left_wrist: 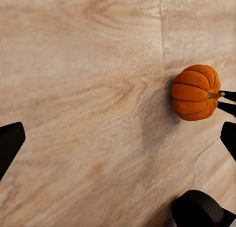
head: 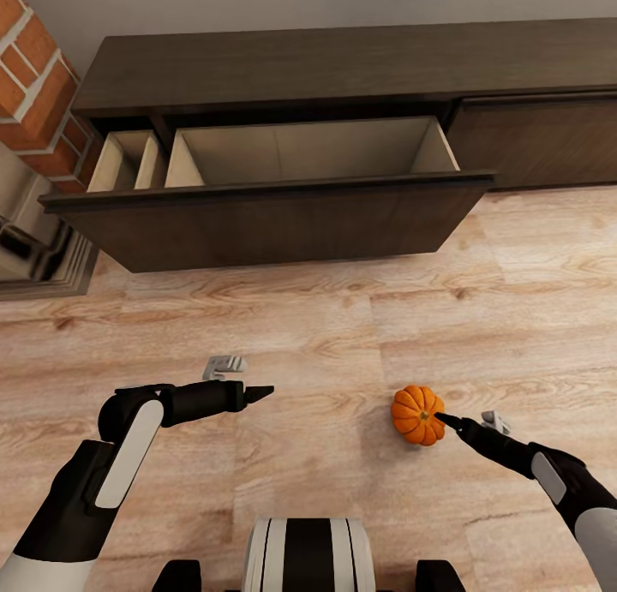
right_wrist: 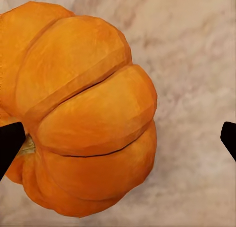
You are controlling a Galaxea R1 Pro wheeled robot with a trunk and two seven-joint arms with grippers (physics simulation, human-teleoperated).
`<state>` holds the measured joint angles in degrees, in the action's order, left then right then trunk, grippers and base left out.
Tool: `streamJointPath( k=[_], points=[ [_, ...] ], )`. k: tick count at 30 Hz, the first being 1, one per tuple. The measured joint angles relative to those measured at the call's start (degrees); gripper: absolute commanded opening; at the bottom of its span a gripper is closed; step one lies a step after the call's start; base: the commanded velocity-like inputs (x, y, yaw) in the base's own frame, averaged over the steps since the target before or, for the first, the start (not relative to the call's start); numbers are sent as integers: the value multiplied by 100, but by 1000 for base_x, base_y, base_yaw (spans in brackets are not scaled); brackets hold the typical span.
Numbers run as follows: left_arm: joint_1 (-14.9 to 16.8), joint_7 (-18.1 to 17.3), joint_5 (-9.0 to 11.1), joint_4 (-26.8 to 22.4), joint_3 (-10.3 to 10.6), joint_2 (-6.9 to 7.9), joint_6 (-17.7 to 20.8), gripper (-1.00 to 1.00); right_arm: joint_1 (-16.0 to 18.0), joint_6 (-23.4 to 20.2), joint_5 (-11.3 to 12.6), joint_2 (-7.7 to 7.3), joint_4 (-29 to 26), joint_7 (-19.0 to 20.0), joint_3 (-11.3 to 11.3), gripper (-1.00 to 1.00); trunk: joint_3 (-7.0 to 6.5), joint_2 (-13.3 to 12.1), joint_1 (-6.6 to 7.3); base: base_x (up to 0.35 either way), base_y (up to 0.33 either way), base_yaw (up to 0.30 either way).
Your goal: Place each of the two pumpkins and all three candles from the living room inside a cabinet in the living room (use any cabinet), then make sure every cabinet is closed, and position the cauldron so it is next to a table in the living room.
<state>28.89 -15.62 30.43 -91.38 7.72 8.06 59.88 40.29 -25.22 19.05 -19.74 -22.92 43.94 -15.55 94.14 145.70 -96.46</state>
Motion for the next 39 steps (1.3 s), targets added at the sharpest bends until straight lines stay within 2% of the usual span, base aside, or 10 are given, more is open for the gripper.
streamJointPath(
  k=[2, 14, 16, 18, 26, 31, 38, 39],
  points=[
    [0, 0, -3, 0, -1, 0, 0, 100, 2, -9, 34, 6, -4, 6, 20, 100, 43, 3, -5, 0, 0, 0],
    [-5, 0, 0, -1, -1, 0, 0, 100, 5, 2, 57, 96, -8, 8, 60, 100, 44, 3, -4, 0, 0, 0],
    [-8, 0, -3, -2, -2, 1, 0, 100, 12, -29, 164, 150, -27, 95, 21, 100, 87, 6, -9, 0, 0, 0],
    [-9, 0, 0, -1, -1, 1, 0, 100, 51, -18, 115, 197, -15, 278, 49, 100, 110, 7, -12, 0, 0, 0],
    [-10, 0, 1, -1, -1, 1, 0, 100, 158, -15, 119, 274, -16, 298, 59, 100, 110, 7, -11, 0, 0, 0],
    [-9, 0, 0, 0, -1, 0, 0, 100, 257, -15, 104, 283, -16, 335, 255, 100, 110, 7, -12, 0, 0, 0],
    [-10, 0, 0, -1, -1, 1, 0, 100, 357, -15, 97, 315, -6, 298, 381, 100, 110, 7, -12, 0, 0, 0],
    [-10, 0, 1, -1, -1, 1, 0, 100, 359, -15, 90, 328, -6, 303, 398, -100, 110, 7, -12, 0, 0, 0]
  ],
)
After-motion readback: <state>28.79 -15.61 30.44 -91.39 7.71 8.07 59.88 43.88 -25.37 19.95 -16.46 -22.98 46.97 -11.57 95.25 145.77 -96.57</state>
